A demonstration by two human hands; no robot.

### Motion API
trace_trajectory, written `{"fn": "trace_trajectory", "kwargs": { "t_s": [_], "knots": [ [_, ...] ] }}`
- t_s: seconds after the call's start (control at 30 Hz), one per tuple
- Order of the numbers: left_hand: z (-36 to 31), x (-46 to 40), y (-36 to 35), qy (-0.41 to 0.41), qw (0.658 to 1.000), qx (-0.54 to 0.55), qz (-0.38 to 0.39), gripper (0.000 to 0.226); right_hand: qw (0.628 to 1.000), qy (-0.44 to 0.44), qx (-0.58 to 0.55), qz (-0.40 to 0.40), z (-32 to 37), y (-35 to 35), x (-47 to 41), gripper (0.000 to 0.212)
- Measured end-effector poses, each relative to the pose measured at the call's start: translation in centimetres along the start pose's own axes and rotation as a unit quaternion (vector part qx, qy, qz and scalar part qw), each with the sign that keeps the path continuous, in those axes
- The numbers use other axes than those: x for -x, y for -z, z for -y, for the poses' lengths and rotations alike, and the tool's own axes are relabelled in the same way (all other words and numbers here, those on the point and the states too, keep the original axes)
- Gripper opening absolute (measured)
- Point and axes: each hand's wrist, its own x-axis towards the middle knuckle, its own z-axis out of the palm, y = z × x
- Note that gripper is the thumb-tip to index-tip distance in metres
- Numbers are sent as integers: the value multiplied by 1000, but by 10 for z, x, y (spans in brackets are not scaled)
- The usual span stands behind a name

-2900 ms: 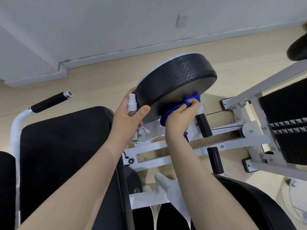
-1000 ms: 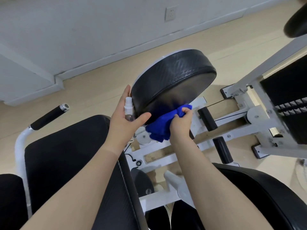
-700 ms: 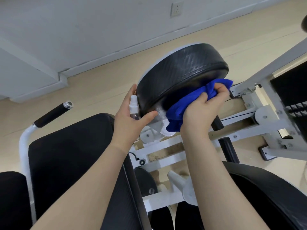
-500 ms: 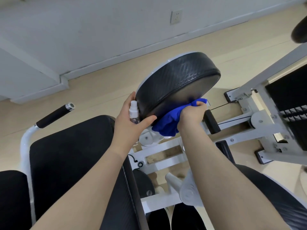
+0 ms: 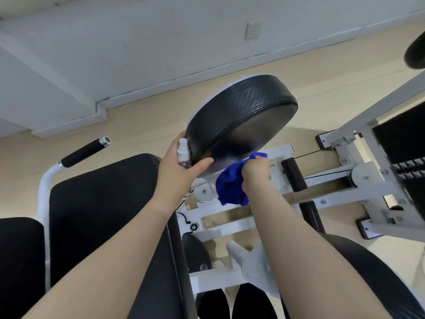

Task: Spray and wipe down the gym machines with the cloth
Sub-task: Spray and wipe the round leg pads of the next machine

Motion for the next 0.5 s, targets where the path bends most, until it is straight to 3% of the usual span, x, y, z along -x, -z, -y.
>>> {"fn": "trace_trajectory", "kwargs": {
  "t_s": [0.1, 0.33, 0.4, 0.5],
  "knots": [
    [1, -1, 1, 5, 1000, -1, -7, 57, 999, 36, -9, 15, -10, -6, -6, 28],
    [7, -4, -5, 18, 1000, 1, -13, 58, 957, 280, -68, -43, 44, 20, -8, 20],
    [7, -2, -7, 15, 1000, -2, -5, 56, 959, 276, -29, -58, 40, 18, -21, 24],
    [4, 3, -3, 11, 1000, -16, -17, 51, 987, 155, 20, -34, 27, 7, -43, 24]
  ]
}}
